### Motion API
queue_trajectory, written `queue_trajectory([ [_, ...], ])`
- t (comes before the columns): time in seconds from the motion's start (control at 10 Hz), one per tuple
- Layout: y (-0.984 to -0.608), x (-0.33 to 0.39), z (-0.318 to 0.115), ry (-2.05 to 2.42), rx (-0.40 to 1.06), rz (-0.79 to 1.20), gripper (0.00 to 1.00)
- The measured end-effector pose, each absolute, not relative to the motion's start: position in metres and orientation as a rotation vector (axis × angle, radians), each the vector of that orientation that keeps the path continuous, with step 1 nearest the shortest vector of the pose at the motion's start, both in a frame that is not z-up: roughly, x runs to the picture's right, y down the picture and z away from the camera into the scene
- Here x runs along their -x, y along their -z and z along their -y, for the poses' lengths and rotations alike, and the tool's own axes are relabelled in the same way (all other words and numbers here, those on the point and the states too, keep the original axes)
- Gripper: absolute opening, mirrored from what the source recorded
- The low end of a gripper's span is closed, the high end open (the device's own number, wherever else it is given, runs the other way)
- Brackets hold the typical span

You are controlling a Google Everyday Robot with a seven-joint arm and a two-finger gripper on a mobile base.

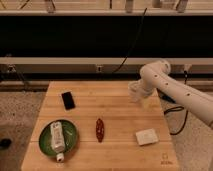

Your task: Pick up the ceramic cup

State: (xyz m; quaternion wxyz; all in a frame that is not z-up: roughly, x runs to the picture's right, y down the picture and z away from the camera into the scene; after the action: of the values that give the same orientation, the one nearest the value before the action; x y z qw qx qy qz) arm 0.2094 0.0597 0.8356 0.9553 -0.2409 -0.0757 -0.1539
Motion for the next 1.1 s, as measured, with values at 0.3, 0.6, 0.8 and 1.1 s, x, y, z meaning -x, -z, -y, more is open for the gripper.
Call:
queue_trajectory([
  [0.3, -0.843, -0.21, -0.065, 0.311, 0.5, 0.157, 0.8],
  [0.6, -0.846, -0.211, -0.068, 0.312, 0.505, 0.156, 0.8],
  [0.8, -0.848, -0.211, -0.068, 0.314, 0.506, 0.154, 0.8],
  [1.1, -0.85, -0.21, -0.07, 0.314, 0.51, 0.154, 0.8],
])
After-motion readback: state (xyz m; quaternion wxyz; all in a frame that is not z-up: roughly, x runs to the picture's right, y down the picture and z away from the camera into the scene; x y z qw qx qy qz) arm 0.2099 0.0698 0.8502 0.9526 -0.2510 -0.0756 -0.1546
